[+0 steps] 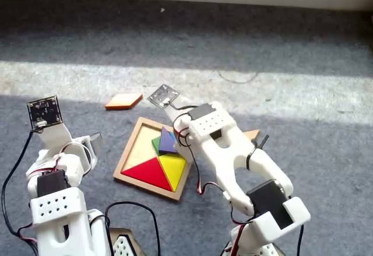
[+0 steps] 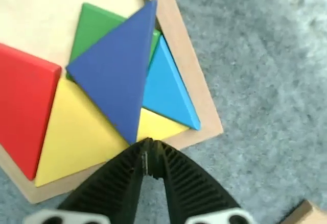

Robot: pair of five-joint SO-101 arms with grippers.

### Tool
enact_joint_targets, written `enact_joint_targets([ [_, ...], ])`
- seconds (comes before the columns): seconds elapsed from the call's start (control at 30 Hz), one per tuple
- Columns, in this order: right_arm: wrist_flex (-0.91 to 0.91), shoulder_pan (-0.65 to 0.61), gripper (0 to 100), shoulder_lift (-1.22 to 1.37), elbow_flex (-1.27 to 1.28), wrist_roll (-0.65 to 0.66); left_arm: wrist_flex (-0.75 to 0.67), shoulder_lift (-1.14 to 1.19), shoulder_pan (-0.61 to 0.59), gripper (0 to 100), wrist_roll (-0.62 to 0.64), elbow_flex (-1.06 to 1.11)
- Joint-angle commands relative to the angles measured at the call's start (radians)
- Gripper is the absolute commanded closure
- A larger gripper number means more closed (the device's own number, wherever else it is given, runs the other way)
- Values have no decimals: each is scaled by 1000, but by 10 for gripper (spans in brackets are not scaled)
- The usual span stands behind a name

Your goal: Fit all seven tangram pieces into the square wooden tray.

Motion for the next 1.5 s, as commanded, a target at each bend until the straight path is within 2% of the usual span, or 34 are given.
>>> enact_joint_targets([
  [0.0, -44, -7, 994, -15, -2, 9, -17, -16, 7, 706, -6, -5],
  [0.47, -45, -188, 994, -15, -10, 2, -17, -16, 7, 706, -6, -5],
  [0.53, -71, -202, 994, -15, -10, -44, -17, -16, 7, 706, -6, -5],
  [0.77, -254, -203, 994, -15, -8, -118, -17, -16, 7, 706, -6, -5],
  [0.93, -317, -203, 994, -15, -4, -167, -17, -16, 7, 706, -6, -5],
  [1.47, -372, -200, 994, 93, -12, -184, -15, -16, 7, 706, -6, -5],
])
